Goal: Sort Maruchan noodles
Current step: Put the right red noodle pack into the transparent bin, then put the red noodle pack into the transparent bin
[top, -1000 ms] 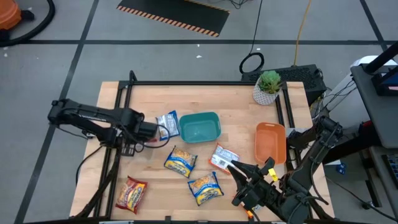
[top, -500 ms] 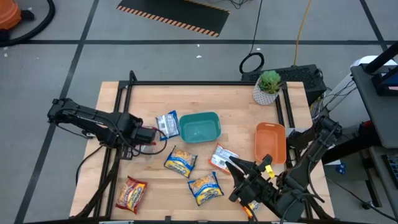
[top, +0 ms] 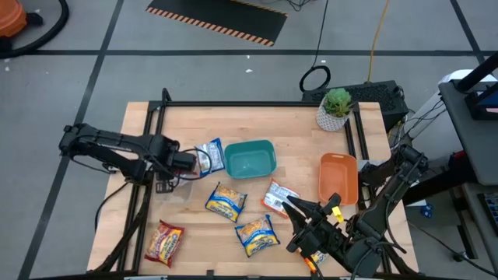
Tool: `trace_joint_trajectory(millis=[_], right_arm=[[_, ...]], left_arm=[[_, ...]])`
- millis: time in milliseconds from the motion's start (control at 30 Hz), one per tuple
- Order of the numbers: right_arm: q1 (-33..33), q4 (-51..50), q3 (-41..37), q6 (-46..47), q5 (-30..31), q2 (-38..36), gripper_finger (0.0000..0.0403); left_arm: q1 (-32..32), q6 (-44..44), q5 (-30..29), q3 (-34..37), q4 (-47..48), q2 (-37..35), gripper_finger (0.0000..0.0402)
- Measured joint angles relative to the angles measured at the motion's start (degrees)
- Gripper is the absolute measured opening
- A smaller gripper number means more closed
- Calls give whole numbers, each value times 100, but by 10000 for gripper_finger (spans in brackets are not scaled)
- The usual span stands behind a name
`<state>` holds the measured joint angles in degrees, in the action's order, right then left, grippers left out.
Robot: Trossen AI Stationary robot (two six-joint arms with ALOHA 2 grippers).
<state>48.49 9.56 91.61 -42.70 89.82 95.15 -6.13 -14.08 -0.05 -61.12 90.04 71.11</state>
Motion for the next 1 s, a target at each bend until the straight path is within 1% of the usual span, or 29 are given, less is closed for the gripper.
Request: trace_joint_trajectory(millis=[133,233,333,500,633,767,867,933,1000], right_arm=[[2,0,0,1,0,0,98],[0,0,-1,0,0,0,98],[0,0,0,2,0,0,98],[-15,0,-1,50,-4,0,98],[-15,-1,0,240,-7,0,98],[-15,0,0,643,-9,0,98],[-15,-2,0,1150,-11,0,98],[-15,-2,0,1582,-13,0,98],[-15,-6,0,2009,-106,0,98]], left_arm=[[20,357,2,0,0,0,129],[-13,397,2,-60,7,2,135],[-107,198,0,-355,2,2,135],[-550,-35,-36,-1084,-8,-27,136],[-1097,-535,-165,-1542,0,-46,136],[-1874,-1389,-691,-1668,1,-154,136],[-2552,-2221,-1448,-1562,-10,-242,136],[-3029,-2976,-2051,-1442,-9,-282,136],[-3470,-3676,-2474,-1296,-38,-289,136]])
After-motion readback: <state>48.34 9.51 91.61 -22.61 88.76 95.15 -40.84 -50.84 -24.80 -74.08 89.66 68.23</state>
